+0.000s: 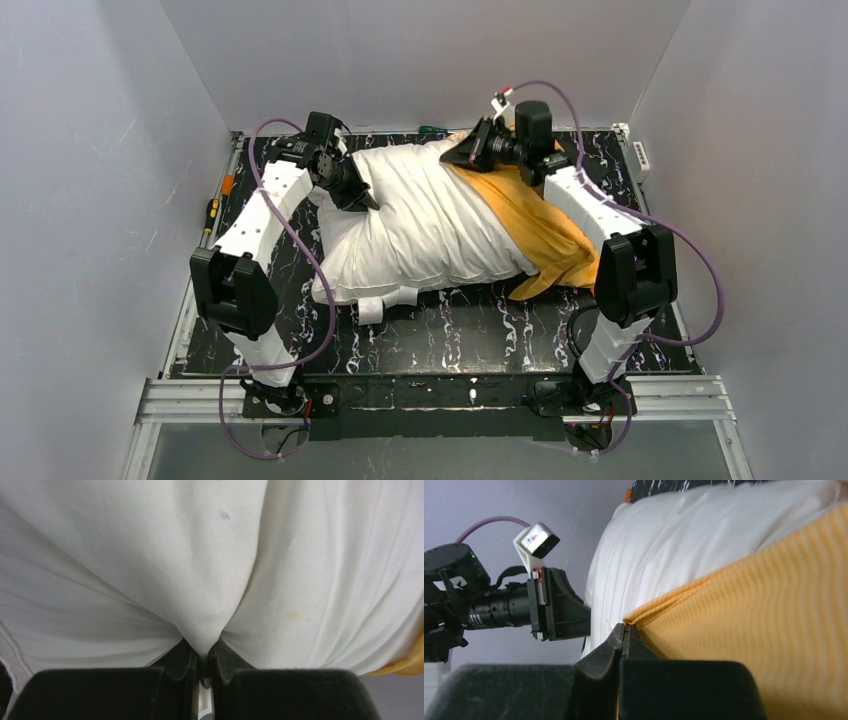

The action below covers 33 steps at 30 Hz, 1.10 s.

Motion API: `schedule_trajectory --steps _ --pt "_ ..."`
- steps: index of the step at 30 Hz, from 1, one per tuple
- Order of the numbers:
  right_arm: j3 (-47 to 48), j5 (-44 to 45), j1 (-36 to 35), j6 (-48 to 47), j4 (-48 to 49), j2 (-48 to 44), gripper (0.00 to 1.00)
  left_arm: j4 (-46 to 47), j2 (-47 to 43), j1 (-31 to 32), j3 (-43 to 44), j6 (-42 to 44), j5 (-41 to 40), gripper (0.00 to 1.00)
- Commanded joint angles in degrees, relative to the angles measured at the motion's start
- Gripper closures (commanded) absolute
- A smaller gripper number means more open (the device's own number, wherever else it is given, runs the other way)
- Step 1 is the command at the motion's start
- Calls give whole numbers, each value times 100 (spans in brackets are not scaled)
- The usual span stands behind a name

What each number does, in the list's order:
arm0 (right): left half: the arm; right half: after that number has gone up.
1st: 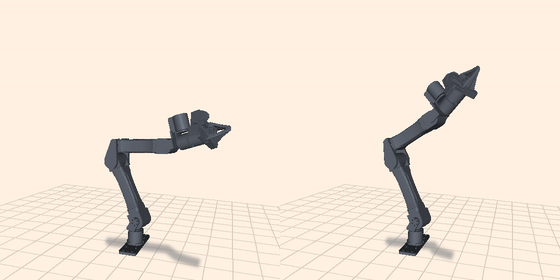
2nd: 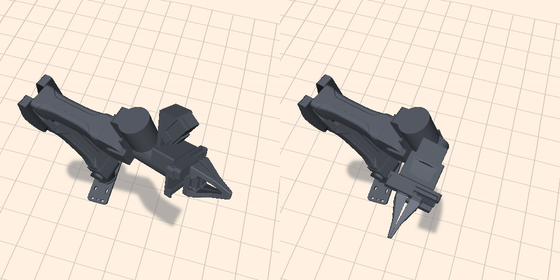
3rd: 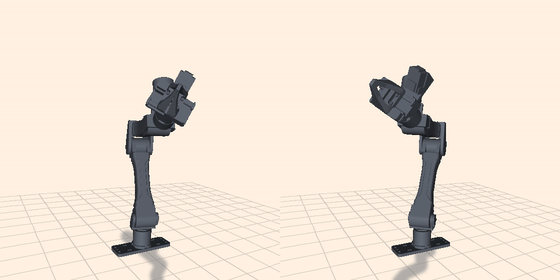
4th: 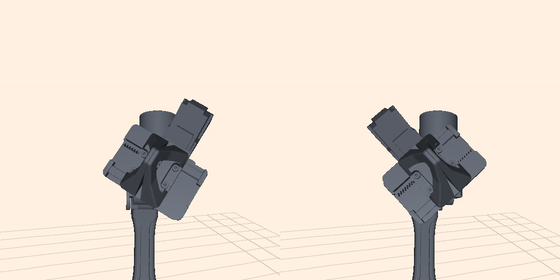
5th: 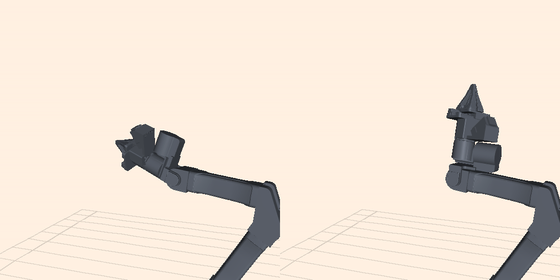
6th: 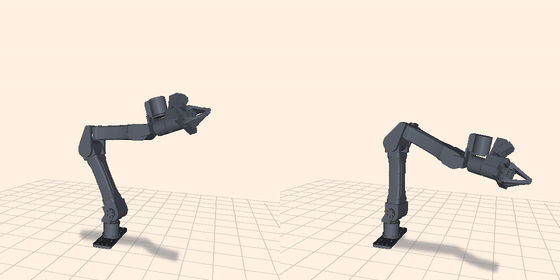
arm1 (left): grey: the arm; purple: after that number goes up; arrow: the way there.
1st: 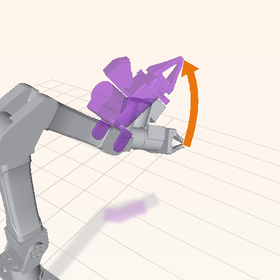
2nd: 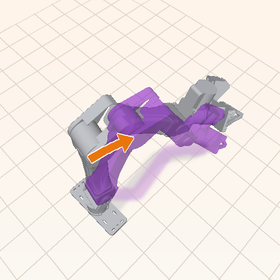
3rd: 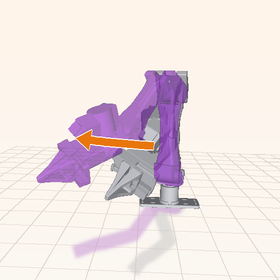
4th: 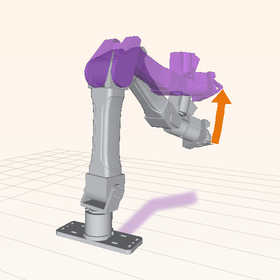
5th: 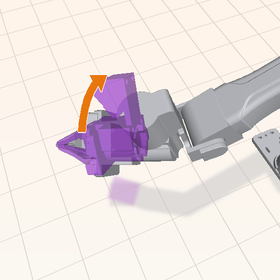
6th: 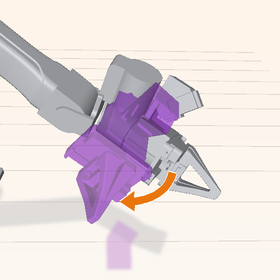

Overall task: Put the pillow into the pillowcase
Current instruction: Stuff the pillow into the pillowcase.

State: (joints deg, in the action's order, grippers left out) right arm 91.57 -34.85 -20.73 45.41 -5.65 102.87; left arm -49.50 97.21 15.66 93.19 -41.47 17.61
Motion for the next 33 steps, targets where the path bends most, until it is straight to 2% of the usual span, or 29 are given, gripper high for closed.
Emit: schedule_trajectory --steps 1,3,5,7,11,13,16,20,24,27,31,33 --pt "-1294 -1210 -691 2366 2648 -397 99 726 -18 278 646 -213 865 100" --pt "-1242 -1135 -658 1861 1978 -334 99 701 -149 252 472 -186 795 100" --pt "-668 -780 -618 724 421 -227 97 696 -329 192 192 -229 773 100" --pt "208 -311 -585 -349 -1027 -49 78 695 -547 100 -144 -288 710 100" --pt "1881 1143 -546 -2090 -3460 242 32 699 -975 -181 -733 -395 637 100" --pt "2297 1993 -538 -2620 -4298 212 19 650 -1119 -322 -885 -349 600 93" --pt "2246 2987 -520 -3082 -4921 -115 9 408 -1247 -525 -903 -146 500 78" --pt "1238 4000 -473 -3262 -5374 -967 2 -358 -1375 -740 -695 349 -10 46" --pt "293 4413 -403 -3110 -5653 -1808 2 -1018 -1545 -983 -581 874 -695 27" --pt "-13 4557 -282 -2973 -5892 -2193 2 -1321 -1608 -1149 -717 1162 -883 20" --pt "-375 4640 106 -2968 -6217 -2345 2 -1427 -1578 -1223 -1175 1297 -309 19" --pt "-624 4570 464 -3016 -6108 -2400 9 -1323 -1596 -1224 -1509 1243 -14 20"
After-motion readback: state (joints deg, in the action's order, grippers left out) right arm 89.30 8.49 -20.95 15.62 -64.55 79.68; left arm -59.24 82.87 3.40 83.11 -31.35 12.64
